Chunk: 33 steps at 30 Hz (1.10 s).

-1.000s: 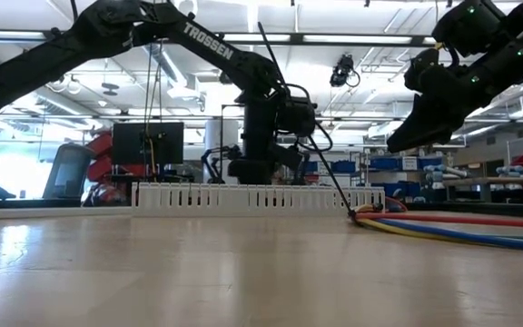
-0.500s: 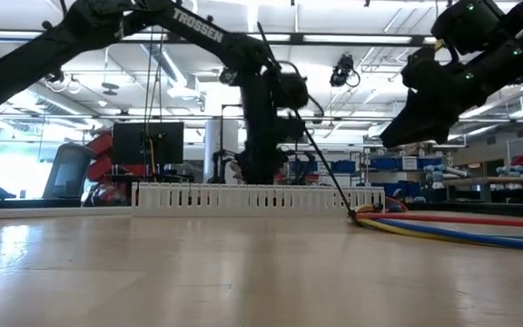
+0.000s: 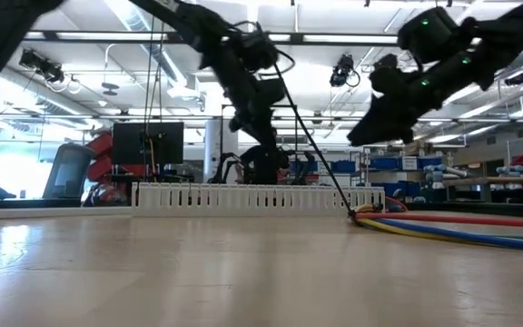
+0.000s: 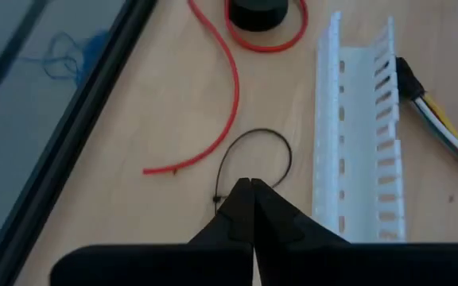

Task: Ziptie cables
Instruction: Wrap the cables together using the black zip tie

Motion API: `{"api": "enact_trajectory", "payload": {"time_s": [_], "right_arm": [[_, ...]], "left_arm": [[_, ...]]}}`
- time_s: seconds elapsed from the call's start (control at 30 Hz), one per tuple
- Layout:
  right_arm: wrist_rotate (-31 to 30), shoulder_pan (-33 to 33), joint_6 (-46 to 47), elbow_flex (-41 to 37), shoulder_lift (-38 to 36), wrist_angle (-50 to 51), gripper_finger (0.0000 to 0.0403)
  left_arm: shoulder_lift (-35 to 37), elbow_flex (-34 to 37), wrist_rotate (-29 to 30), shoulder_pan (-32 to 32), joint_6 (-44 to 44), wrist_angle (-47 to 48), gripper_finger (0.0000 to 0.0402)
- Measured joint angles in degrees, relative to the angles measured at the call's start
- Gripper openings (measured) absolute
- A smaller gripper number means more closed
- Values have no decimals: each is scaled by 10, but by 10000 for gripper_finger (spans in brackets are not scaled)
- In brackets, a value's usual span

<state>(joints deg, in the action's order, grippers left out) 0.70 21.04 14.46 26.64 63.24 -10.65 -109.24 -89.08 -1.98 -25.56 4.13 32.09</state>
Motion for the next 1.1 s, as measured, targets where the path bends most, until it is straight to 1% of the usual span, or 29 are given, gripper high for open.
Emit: {"api": "enact_trajectory", "payload": {"time_s": [0.13,0.3,0.43,0.57,0.63,0.8,0.9,1.0,1.1], "right_arm": [[41,25,-15,51,44,4,110],[99,58,-19,144,132,76,110],[105,69,-34,242,214,152,110],[105,70,-69,340,290,230,110],[97,70,-76,383,323,270,110],[89,78,-70,476,405,362,110],[85,82,-67,518,445,404,110],[83,84,-52,553,480,445,110],[83,85,-40,582,509,481,110]], "left_arm": [[87,147,6,8,-35,-126,1],[194,320,11,29,-74,-282,2],[268,429,16,51,-78,-398,2],[320,521,24,65,-78,-496,3],[340,567,24,68,-79,-567,3],[360,667,20,69,-91,-739,3],[363,706,13,69,-93,-820,3],[363,729,12,69,-107,-857,3],[362,734,12,69,-108,-862,3]]}}
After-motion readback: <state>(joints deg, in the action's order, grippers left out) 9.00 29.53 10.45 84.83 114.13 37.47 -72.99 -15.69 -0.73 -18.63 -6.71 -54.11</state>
